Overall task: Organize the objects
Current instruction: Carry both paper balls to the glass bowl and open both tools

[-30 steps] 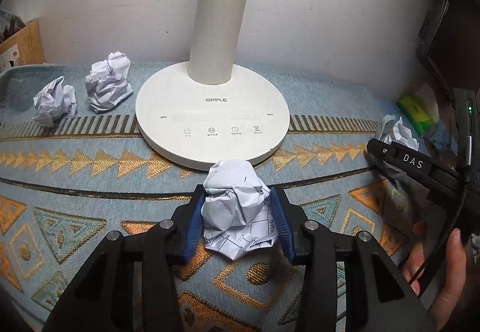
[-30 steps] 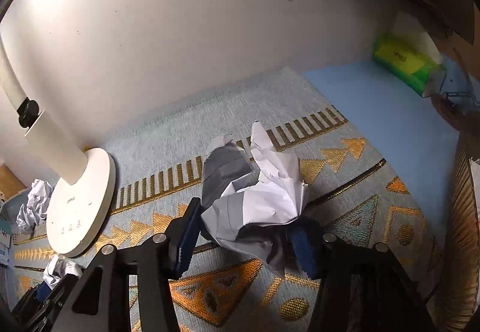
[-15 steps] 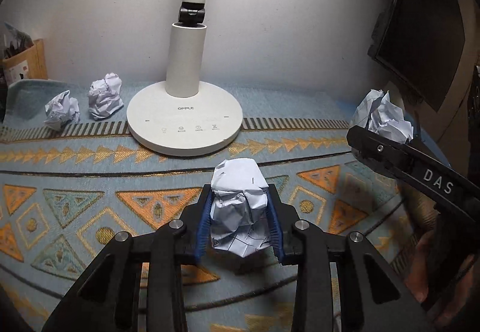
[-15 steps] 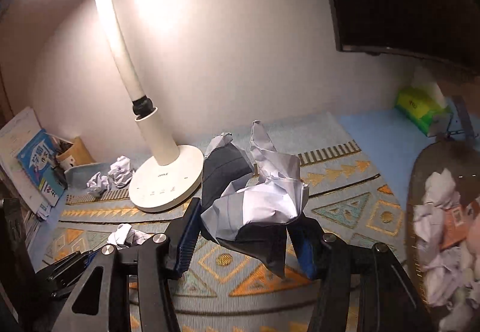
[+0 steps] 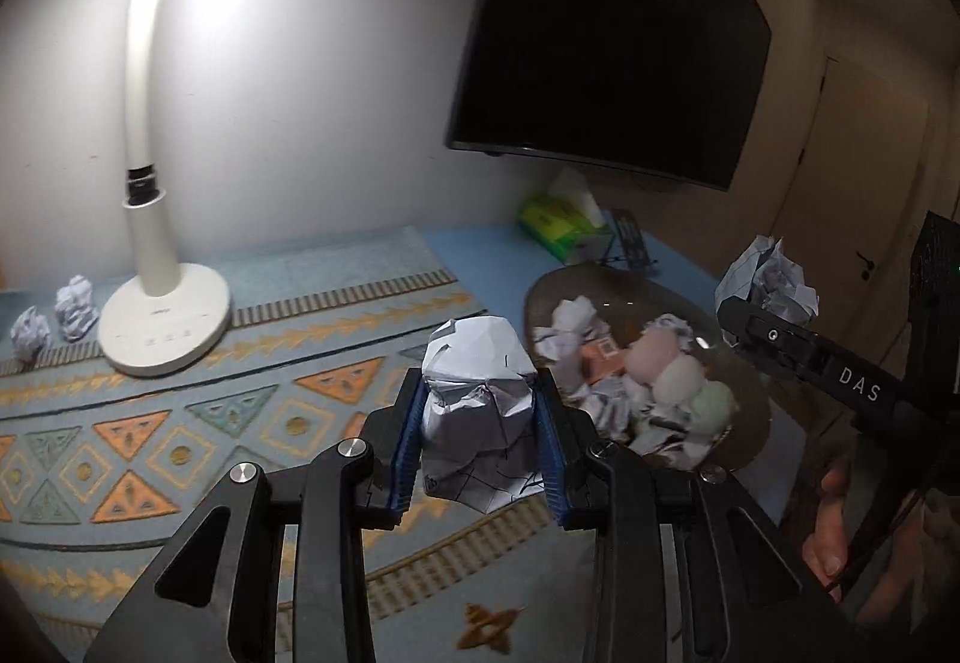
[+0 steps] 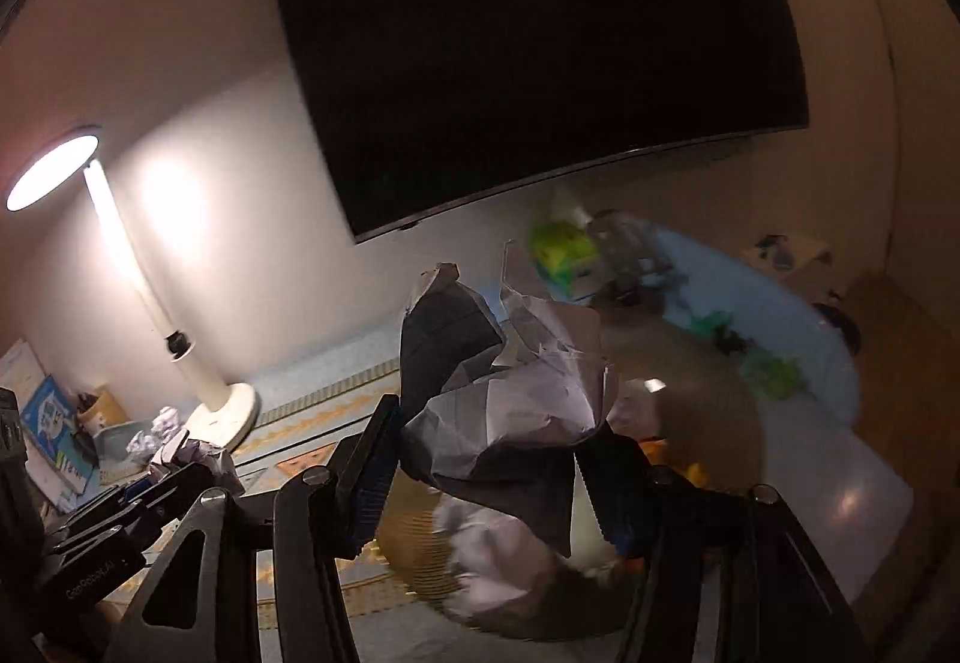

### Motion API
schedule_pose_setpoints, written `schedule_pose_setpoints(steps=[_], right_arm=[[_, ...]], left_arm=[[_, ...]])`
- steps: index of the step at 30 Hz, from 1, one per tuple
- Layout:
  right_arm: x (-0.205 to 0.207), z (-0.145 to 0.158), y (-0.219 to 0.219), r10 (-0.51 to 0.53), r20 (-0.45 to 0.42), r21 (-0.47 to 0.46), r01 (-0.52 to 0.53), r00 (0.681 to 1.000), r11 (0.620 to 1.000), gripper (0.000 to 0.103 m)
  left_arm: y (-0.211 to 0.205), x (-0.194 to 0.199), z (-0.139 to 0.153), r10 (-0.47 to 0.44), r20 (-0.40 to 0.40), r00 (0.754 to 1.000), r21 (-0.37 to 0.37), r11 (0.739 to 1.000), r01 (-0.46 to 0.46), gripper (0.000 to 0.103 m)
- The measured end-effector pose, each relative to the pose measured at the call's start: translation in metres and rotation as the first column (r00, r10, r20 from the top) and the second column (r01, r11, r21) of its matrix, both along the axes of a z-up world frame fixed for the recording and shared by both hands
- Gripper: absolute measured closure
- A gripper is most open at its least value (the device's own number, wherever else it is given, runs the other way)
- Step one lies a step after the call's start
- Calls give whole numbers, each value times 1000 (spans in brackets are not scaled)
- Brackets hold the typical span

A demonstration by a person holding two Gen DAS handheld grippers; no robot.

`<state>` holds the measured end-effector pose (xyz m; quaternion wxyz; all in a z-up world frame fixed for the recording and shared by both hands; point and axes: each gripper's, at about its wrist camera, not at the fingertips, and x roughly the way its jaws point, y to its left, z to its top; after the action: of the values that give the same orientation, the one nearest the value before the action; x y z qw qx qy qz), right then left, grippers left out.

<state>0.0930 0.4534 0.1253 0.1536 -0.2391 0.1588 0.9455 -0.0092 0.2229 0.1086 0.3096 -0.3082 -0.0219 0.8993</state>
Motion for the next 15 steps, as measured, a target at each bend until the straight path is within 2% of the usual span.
schedule_pose_setpoints(steps=[4,8,9,11,12,15], right_arm=[[-5,7,43,-66,86,-2,66,994,998,47],[-18,3,65,-65,144,-30,70,987,997,46],[-19,2,67,-66,145,-34,72,987,997,43],[-19,0,72,-76,146,-34,82,986,996,29],[-19,-2,73,-87,145,-29,92,986,995,20],[-19,-9,74,-98,159,-27,104,982,994,20]], left_arm=[[53,-6,10,-88,23,996,39,995,87,72],[91,-15,10,-137,41,990,63,989,134,72],[99,-17,9,-138,38,990,57,989,136,72],[111,-20,5,-135,34,990,42,990,133,71],[117,-21,2,-134,34,990,38,990,132,69],[131,-20,-8,-165,37,986,13,986,165,46]])
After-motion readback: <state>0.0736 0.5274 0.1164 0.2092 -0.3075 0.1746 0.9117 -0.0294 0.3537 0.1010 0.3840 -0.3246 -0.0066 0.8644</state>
